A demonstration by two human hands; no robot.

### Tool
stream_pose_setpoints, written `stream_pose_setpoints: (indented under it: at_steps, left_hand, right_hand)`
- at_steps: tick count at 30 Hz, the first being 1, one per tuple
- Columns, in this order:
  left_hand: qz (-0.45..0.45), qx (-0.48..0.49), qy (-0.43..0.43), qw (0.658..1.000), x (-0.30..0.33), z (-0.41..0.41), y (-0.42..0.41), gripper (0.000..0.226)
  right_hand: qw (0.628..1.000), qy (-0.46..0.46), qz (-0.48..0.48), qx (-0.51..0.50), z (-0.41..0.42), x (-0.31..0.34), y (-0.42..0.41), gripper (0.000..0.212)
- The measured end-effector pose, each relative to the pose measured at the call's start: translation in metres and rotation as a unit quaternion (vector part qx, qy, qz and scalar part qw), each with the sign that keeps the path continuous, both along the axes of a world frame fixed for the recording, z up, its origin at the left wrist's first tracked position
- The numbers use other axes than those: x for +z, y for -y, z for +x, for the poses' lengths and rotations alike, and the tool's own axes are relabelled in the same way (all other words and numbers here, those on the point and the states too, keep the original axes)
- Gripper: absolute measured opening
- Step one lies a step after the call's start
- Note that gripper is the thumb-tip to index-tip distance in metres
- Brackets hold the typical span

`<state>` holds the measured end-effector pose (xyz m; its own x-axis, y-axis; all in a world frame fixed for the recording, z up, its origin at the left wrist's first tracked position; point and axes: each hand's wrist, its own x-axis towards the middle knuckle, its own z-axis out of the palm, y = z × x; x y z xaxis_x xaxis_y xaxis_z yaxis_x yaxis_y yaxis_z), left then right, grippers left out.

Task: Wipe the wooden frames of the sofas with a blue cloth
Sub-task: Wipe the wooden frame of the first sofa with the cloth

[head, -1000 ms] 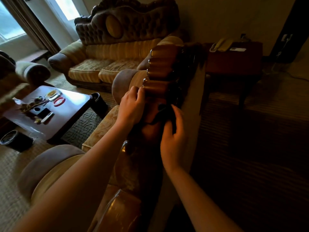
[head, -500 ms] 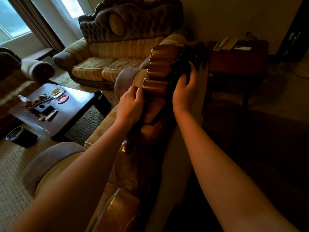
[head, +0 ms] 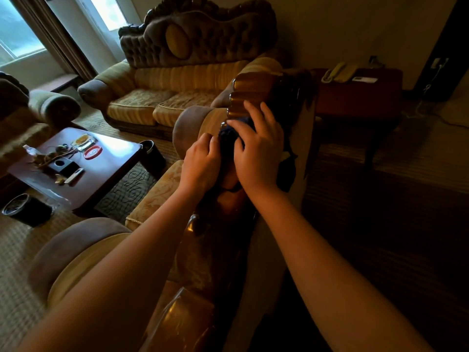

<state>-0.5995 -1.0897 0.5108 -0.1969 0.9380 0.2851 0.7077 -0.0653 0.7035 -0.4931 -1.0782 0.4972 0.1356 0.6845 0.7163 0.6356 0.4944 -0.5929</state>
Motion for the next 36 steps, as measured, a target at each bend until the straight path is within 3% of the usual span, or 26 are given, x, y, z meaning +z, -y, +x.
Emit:
stream_pose_setpoints:
  at_steps: [5, 11, 14, 17, 20, 22, 26, 28, 32, 36]
  left_hand:
    - [0.0, 0.002, -0.006, 1.0, -0.001, 0.0, 0.0, 0.026]
    - [0.001, 0.005, -0.008, 1.0, -0.003, -0.003, -0.004, 0.027]
    - [-0.001, 0.014, -0.01, 1.0, -0.002, -0.004, -0.005, 0.026]
    - [-0.006, 0.02, 0.007, 1.0, -0.001, -0.003, -0.004, 0.025]
    - [-0.007, 0.036, 0.003, 0.999, 0.001, -0.002, -0.001, 0.025]
    - [0.0, 0.049, -0.017, 0.999, 0.0, -0.001, 0.0, 0.025]
    - [0.01, 0.049, -0.022, 0.999, -0.001, -0.001, -0.001, 0.029]
    - [0.014, 0.037, -0.013, 0.999, -0.002, -0.002, -0.002, 0.029]
    - [0.015, 0.019, -0.006, 1.0, -0.003, -0.004, -0.004, 0.028]
    - [0.01, 0.01, -0.004, 1.0, -0.004, -0.005, -0.005, 0.031]
  right_hand:
    - [0.994, 0.046, -0.094, 0.006, 0.009, 0.026, -0.015, 0.025]
    - [0.991, -0.074, -0.1, -0.047, 0.032, 0.011, -0.001, 0.028]
    - [0.995, 0.043, -0.071, -0.051, 0.012, 0.022, -0.002, 0.023]
    - [0.974, 0.204, -0.094, -0.013, -0.018, 0.037, -0.007, 0.02]
    - [0.963, 0.235, -0.133, -0.016, -0.024, 0.046, -0.015, 0.02]
    - [0.975, 0.185, -0.123, -0.017, -0.009, 0.038, -0.013, 0.021]
    - [0.997, -0.012, -0.074, 0.006, 0.026, 0.003, -0.003, 0.031]
    - [0.997, -0.044, -0.064, 0.018, 0.028, -0.004, -0.001, 0.033]
    - [0.998, 0.03, -0.047, -0.02, 0.017, 0.013, -0.014, 0.029]
    - [0.978, 0.187, -0.093, -0.01, 0.009, 0.05, -0.038, 0.024]
